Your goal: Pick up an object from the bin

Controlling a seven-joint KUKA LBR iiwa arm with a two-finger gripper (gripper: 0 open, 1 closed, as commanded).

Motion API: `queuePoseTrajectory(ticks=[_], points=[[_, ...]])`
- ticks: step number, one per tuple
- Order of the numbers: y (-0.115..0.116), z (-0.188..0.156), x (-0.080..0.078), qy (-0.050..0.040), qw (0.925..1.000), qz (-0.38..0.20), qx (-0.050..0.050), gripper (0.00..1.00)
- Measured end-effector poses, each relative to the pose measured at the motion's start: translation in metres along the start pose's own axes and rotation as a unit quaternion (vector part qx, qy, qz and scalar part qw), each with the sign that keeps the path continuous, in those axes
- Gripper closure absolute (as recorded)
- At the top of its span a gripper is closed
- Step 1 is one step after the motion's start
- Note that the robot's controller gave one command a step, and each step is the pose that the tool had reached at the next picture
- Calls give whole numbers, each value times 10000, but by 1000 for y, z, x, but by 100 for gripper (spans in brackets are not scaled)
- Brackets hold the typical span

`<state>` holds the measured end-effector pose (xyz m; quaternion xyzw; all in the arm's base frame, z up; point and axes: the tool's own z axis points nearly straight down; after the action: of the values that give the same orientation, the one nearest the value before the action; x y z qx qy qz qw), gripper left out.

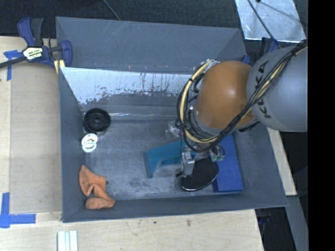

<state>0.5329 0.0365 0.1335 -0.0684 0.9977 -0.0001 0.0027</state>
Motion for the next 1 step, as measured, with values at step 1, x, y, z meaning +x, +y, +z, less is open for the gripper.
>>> queuePoseTrajectory(ticks=[1], points=[[-13,21,3,14,9999,145,-5,0]])
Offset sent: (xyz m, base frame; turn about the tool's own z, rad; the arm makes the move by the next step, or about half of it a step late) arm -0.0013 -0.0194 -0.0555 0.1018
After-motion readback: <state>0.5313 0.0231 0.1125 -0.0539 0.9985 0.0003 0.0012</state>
